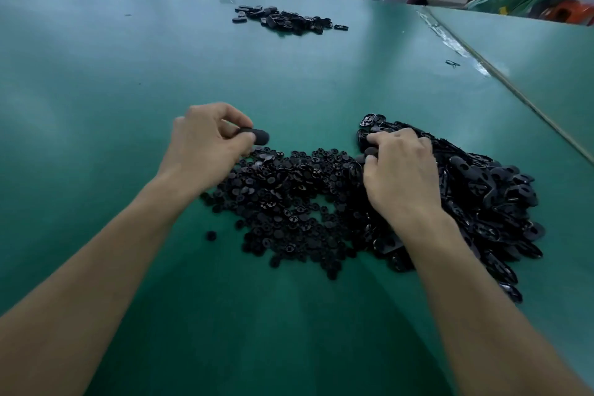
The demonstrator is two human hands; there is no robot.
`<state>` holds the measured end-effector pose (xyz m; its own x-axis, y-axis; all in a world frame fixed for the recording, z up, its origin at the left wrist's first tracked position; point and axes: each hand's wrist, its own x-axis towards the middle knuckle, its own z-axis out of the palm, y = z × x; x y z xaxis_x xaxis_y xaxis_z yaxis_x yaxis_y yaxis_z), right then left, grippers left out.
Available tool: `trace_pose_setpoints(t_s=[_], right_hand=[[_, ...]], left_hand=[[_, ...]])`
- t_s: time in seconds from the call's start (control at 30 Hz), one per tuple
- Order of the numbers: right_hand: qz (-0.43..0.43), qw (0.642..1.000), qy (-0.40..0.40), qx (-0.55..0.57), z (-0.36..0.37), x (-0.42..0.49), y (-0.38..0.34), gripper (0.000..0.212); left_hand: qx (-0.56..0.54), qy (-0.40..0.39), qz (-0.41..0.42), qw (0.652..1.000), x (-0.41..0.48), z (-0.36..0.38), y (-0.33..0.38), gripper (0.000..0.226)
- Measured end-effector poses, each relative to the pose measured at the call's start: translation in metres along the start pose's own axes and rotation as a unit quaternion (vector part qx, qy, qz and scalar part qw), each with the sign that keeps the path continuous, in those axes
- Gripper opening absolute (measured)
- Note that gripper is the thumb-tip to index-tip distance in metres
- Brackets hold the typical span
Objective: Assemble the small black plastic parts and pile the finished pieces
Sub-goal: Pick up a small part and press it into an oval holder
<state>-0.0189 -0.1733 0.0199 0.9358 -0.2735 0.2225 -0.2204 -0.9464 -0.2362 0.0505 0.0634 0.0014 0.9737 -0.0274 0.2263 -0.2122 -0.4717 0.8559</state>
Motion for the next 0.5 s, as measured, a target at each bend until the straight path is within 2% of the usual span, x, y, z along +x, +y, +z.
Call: trace_pose_setpoints(t_s=[0.17,0.3,0.5], right_hand=[[0.031,0.993,-0.065,-0.098,-0.001,0.017,0.004,0.031],[0.023,0.992,-0.048,-0.111,0.003,0.019,0.006,0.027],[0.002,0.991,-0.013,-0.136,0.008,0.02,0.009,0.019]], left_hand=[[0.066,0.084,-0.034,0.994,0.013,-0.012,-0.026,0.015],[0.088,0.104,-0.056,0.989,0.015,-0.016,-0.034,0.013],[0.142,0.114,-0.029,0.983,0.009,-0.018,-0.037,0.012]])
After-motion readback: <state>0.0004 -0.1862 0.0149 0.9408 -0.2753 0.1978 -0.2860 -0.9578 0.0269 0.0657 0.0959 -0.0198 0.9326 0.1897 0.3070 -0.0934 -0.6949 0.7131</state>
